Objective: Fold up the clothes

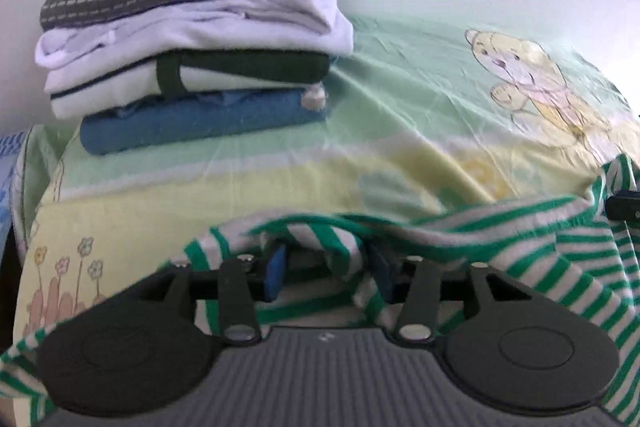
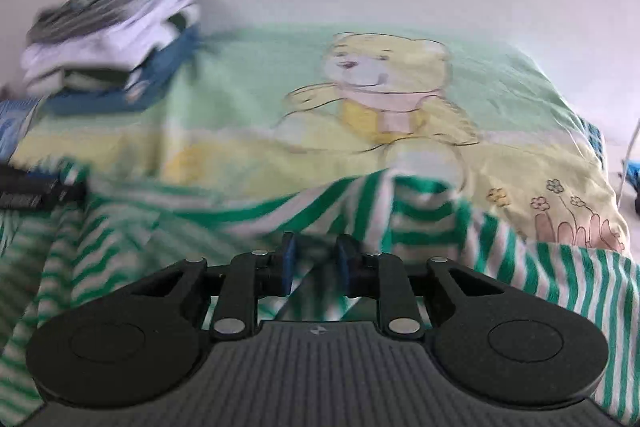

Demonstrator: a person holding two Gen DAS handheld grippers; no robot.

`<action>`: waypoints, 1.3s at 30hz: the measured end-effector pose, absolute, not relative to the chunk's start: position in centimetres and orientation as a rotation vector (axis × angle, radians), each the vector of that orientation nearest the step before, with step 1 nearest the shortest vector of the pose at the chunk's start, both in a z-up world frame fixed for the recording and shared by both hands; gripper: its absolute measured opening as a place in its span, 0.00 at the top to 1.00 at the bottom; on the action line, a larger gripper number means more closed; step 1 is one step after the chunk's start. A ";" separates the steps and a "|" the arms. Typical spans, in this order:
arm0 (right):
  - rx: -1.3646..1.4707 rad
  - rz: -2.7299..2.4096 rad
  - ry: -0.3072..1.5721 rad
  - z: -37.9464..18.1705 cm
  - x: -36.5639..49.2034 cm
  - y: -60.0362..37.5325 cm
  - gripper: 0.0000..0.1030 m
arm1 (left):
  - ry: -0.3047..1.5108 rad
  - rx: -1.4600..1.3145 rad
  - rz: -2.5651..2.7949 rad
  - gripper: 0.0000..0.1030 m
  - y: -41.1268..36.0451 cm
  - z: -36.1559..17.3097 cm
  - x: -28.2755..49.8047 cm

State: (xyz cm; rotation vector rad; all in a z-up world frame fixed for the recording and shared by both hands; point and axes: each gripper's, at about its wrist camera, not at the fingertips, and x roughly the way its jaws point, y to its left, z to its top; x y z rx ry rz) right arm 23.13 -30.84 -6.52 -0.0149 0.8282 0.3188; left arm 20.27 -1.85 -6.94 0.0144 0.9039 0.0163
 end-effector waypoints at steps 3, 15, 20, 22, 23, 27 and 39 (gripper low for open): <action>-0.018 0.251 0.820 -6.8 25.0 -30.8 0.84 | 0.893 0.017 0.032 0.48 -1.5 -7.2 21.6; 0.041 0.222 0.784 -5.8 22.8 -31.8 0.83 | 0.871 0.092 0.053 0.50 0.0 -6.5 20.5; 0.030 0.198 0.777 -6.9 24.0 -31.8 0.82 | 0.879 0.108 0.080 0.52 -0.1 -5.5 20.0; 0.106 0.195 0.776 -6.1 23.9 -33.0 0.79 | 0.845 0.120 0.058 0.50 -0.8 -3.8 18.8; 0.138 0.197 0.762 -5.4 23.4 -33.7 0.78 | 0.828 0.130 0.043 0.45 -1.3 -3.0 18.2; 0.080 0.137 0.715 -3.1 20.1 -37.8 0.66 | 0.776 0.178 -0.068 0.40 -4.9 -0.3 16.0; 0.156 -0.077 0.781 -3.9 16.9 -51.6 0.45 | 0.851 0.196 -0.348 0.41 -19.7 -3.5 16.8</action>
